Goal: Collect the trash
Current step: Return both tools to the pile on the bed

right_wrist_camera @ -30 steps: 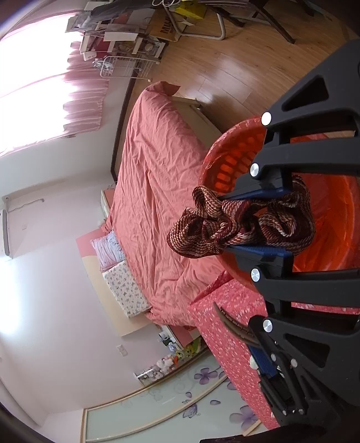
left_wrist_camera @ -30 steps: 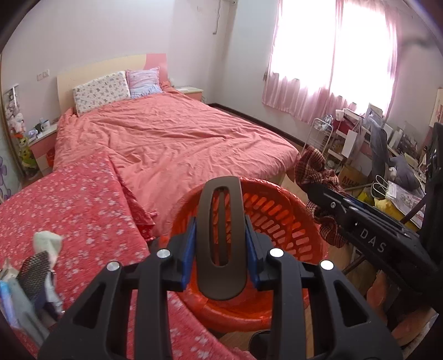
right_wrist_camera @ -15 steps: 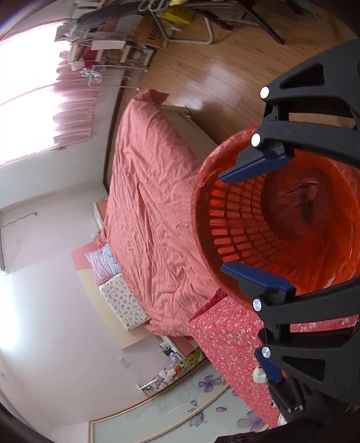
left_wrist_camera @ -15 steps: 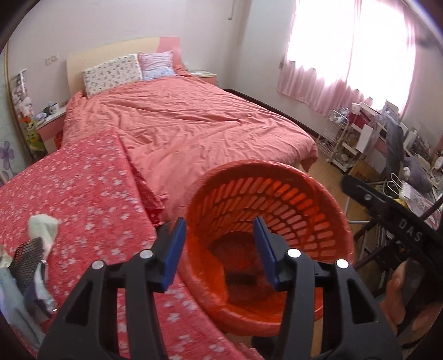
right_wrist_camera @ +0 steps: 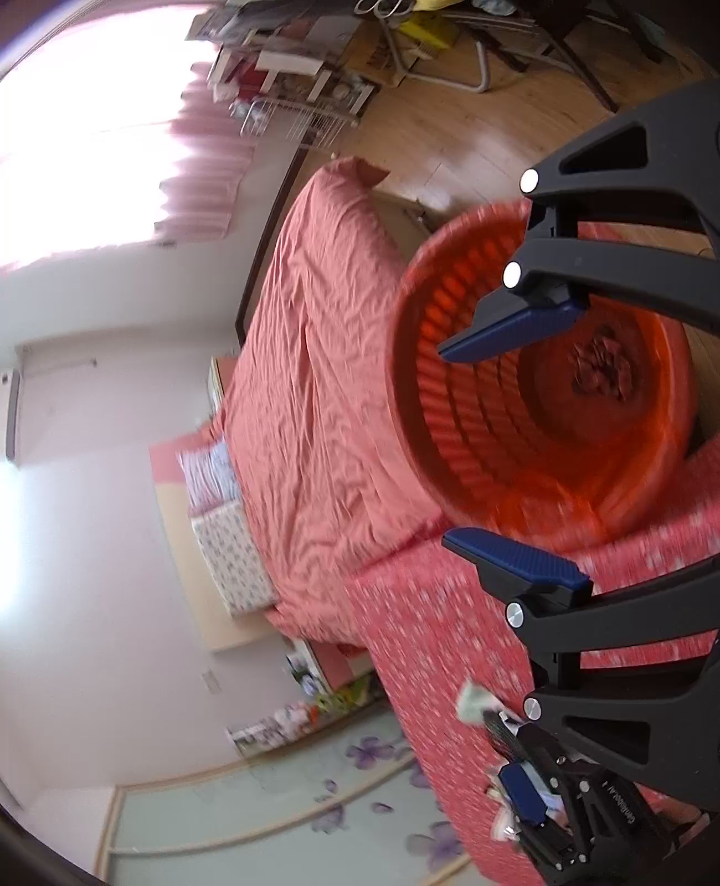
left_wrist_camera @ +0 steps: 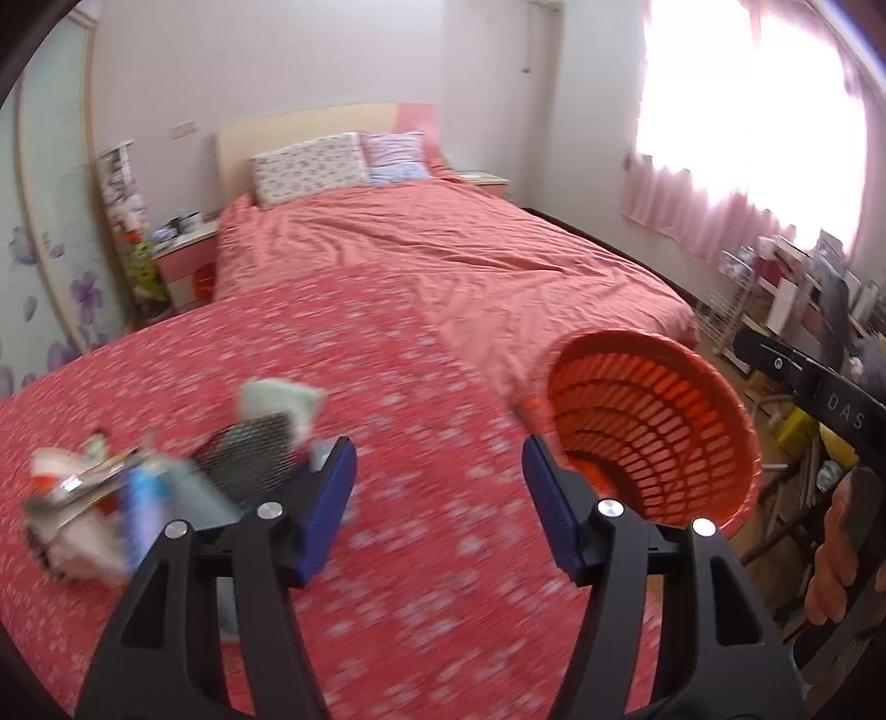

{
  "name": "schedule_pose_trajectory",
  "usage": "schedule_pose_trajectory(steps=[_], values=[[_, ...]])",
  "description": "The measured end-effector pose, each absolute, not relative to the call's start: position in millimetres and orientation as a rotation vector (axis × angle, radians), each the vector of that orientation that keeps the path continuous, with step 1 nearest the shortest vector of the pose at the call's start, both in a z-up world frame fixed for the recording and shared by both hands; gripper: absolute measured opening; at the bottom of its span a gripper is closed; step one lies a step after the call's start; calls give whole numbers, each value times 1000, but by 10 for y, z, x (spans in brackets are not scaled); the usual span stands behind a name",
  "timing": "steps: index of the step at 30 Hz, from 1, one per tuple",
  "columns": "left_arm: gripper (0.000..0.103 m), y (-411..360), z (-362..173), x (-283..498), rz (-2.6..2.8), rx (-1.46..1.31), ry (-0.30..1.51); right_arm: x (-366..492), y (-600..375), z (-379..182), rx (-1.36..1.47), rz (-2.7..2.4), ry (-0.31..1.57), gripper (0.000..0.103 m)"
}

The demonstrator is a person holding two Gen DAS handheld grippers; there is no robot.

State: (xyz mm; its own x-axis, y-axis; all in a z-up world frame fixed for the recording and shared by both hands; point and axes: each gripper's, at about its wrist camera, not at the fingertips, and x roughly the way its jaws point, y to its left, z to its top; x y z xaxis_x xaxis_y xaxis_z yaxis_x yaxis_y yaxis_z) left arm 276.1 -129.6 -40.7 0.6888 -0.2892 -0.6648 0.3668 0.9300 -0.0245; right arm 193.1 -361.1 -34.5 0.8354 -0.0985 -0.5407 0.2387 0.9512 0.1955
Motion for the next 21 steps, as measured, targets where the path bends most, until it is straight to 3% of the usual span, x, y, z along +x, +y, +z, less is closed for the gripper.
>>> schedule_pose_trajectory(steps=[14, 21], values=[[62, 674, -321, 2498, -30, -8, 701, 2130, -2128, -523, 108, 75, 636, 62], [62, 1417, -494, 2615, 111, -28, 731, 2284, -1489, -624, 45, 204, 661, 55]])
